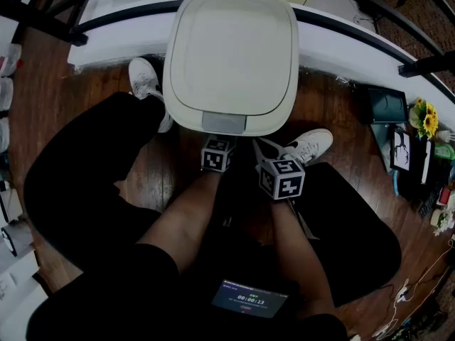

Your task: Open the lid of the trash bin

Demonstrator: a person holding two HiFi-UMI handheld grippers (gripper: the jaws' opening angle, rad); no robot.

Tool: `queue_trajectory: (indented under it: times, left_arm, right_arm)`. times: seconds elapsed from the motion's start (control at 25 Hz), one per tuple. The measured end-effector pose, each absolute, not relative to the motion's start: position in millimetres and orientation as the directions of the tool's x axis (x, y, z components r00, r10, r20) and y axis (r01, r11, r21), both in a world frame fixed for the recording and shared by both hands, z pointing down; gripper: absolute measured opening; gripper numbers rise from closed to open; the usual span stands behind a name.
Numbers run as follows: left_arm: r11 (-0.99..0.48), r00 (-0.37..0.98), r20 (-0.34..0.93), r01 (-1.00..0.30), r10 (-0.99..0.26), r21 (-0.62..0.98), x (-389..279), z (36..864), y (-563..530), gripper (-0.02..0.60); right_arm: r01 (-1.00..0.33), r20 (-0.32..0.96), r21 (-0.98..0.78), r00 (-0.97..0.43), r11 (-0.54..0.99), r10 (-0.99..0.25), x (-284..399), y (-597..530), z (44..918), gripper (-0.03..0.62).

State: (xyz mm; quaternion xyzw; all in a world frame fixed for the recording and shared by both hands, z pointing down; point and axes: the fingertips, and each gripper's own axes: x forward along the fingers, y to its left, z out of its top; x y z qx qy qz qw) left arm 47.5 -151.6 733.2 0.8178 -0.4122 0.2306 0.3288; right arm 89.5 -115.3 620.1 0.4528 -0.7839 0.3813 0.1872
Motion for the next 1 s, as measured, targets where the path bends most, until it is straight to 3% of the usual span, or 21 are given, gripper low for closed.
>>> queue_trajectory:
  times: [0.28,0.64,1.0]
  left_arm:
    - [-0.424,0.561,0.636,-0.824,-0.53,0.374,46,726,-149,0.037]
    - [-0.489,0.671,0.561,-0.74,-0.485,0.462,52,648,-111,0.038]
    - [-0.606,0.739,0.426,-0.673,-0.522,0.424,14,536,-66,0.038]
  right_arm:
    - [-0.85,0.639,-0.417,-0.527,0.323,-0.561,85,-111,619,-0.003]
    - [-0.833,0.627,-0.357,-0.549,0.423,-0.553,68,-88,597,-0.002]
    - [-0.802,0.428,-0.362,-0.596,0.475,-0.679,51,-50,509,0.003]
